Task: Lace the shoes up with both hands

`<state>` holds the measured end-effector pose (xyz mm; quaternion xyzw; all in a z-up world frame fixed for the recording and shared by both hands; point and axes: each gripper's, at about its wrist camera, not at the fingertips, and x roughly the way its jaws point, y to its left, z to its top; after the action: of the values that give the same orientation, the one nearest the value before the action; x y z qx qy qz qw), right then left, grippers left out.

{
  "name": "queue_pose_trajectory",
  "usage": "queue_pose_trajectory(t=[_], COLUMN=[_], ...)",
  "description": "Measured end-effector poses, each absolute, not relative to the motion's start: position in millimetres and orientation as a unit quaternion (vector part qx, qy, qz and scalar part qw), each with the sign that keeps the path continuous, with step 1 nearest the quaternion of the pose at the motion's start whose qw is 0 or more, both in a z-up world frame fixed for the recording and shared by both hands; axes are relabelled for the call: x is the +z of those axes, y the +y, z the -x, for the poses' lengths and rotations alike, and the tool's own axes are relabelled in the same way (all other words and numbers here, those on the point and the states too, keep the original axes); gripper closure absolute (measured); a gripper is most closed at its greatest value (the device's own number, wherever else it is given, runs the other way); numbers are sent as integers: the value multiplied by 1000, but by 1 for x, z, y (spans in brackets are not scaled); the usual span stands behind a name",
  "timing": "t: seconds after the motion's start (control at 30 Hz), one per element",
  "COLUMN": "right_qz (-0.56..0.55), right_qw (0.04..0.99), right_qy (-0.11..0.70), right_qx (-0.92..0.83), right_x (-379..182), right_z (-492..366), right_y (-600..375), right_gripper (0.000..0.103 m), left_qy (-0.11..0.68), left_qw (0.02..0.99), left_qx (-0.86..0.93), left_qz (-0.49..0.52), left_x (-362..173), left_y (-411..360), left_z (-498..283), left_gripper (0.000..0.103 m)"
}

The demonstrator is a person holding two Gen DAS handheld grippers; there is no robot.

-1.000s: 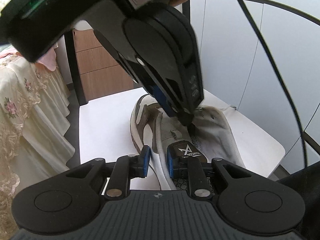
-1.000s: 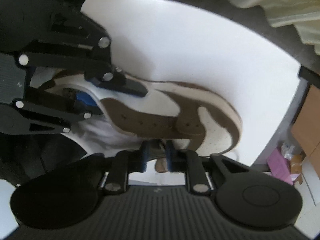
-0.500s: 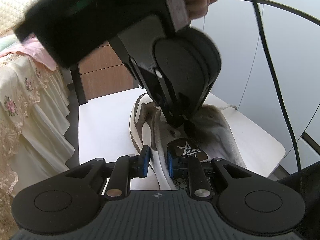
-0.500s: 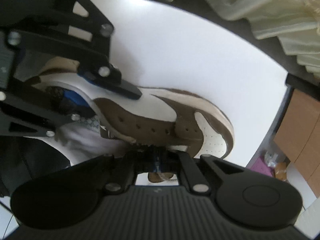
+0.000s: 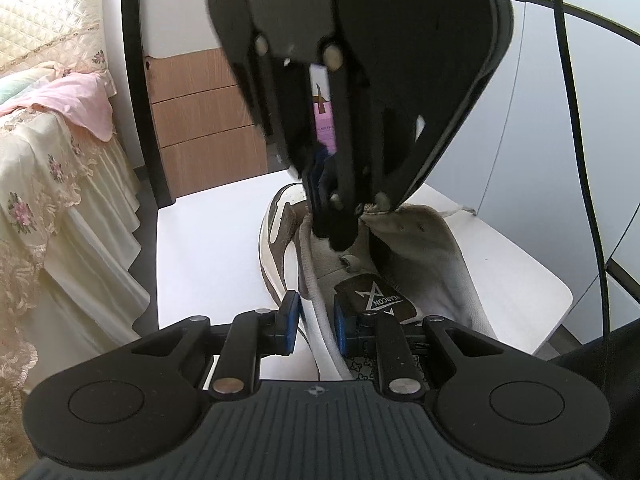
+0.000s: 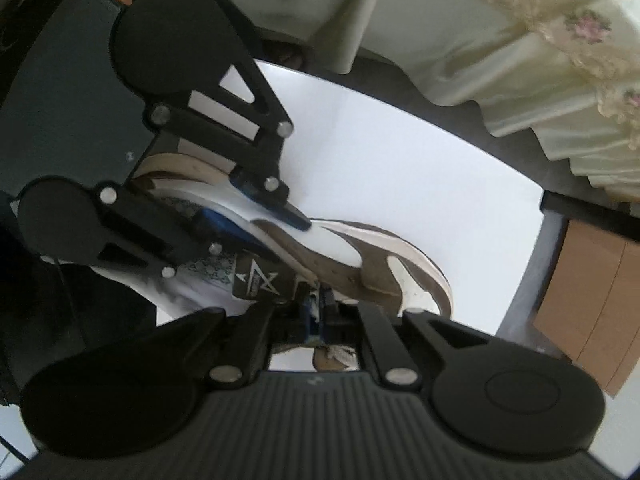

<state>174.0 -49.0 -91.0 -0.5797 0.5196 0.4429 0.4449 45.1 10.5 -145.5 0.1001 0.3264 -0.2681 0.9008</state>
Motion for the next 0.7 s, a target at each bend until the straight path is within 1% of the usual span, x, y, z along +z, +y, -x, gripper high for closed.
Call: queue_pose_trajectory(t=[0.03, 0.07, 0.1, 0.17, 0.2, 0.27, 0.33, 0.37, 0.4, 0.43, 0.47, 0.5, 0.6, 0.7], right_qz=[571, 563, 559, 569, 570, 562, 565, 563, 559, 559, 564, 562, 515, 388], right_qw=[451, 456, 460, 467, 473, 486, 499, 506, 513, 520, 524, 535, 603, 712], right_qy=[530, 537, 537, 526, 526, 530, 531, 534, 538, 540, 539, 537, 531, 527], right_qx=[436, 433, 433, 426, 419, 407, 387, 377, 367, 356, 343, 331, 298, 254], right_x=[-91, -90, -90, -90, -94, -106, -118, -123, -127, -132, -137, -140, -136, -121], right_z=[-177, -178, -178, -176, -178, -184, -186, -186, -186, -185, -182, -180, -179, -183], right_y=[-50, -52, -54, -57, -57, -56, -55, -55, -56, -58, -60, -64, -78, -107], right_gripper=[73, 61, 57, 57, 59, 59, 68, 76, 83, 85, 94, 96, 99, 100], left_qy=[329, 330, 333, 337, 338, 338, 338, 340, 343, 346, 349, 352, 353, 344], left_qw=[900, 898, 898, 898, 898, 900, 900, 900, 900, 899, 899, 898, 898, 901], left_qx=[-269, -271, -272, -270, -267, -262, -258, -256, -255, -254, -253, -253, -253, -248], left_qz=[-101, -101, -98, -90, -88, -89, -93, -91, -88, -86, -81, -76, -71, -88], left_x=[-146, -145, -146, -147, -146, -144, -141, -140, -140, -139, -140, -142, -144, -148], left_y=[8, 10, 8, -1, -8, -21, -23, -25, -27, -29, -29, -29, -29, -35], left_z=[-46, -45, -46, -47, -46, -46, -43, -44, -45, -47, -50, -55, -59, -59], left_gripper=[82, 82, 82, 81, 81, 81, 81, 81, 81, 81, 81, 79, 79, 79])
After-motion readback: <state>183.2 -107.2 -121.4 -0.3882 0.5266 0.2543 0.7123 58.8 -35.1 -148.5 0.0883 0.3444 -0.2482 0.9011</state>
